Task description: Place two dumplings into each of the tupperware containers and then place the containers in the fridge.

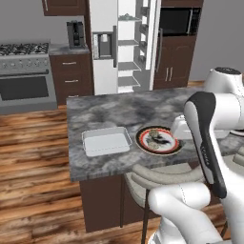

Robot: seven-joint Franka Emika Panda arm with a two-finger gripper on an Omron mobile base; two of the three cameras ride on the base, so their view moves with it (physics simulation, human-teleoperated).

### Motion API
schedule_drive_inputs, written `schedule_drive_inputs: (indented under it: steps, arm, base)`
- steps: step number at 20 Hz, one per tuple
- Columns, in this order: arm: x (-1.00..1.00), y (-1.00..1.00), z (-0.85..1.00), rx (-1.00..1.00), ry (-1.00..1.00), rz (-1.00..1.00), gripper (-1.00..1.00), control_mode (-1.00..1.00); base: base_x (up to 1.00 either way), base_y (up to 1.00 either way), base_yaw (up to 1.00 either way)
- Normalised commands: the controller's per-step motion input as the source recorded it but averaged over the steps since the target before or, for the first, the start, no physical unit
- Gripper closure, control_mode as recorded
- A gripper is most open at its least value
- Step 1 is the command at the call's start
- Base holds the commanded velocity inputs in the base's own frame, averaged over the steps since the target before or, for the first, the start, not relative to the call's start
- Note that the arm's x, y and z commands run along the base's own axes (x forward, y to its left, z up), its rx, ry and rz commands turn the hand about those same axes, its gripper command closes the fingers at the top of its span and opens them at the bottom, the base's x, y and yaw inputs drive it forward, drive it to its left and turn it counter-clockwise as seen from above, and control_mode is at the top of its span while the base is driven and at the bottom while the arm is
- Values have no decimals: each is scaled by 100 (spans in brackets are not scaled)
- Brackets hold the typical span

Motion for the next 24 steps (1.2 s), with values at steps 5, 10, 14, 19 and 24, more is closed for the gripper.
schedule_drive_inputs:
  steps: [5, 10, 14, 19, 24]
  arm:
    - [100, 0, -86, 0, 0, 2, -100, -100]
    - [97, -2, -63, 0, 0, 2, -100, -100]
    - [64, -17, -38, 1, 2, 3, -100, -100]
    - [47, -20, -19, 0, 6, 5, -100, -100]
    - [51, -8, -33, 0, 2, 2, -100, -100]
  base:
    - [0, 0, 0]
    - [0, 0, 0]
    - [0, 0, 0]
    - [0, 0, 0]
    - [0, 0, 0]
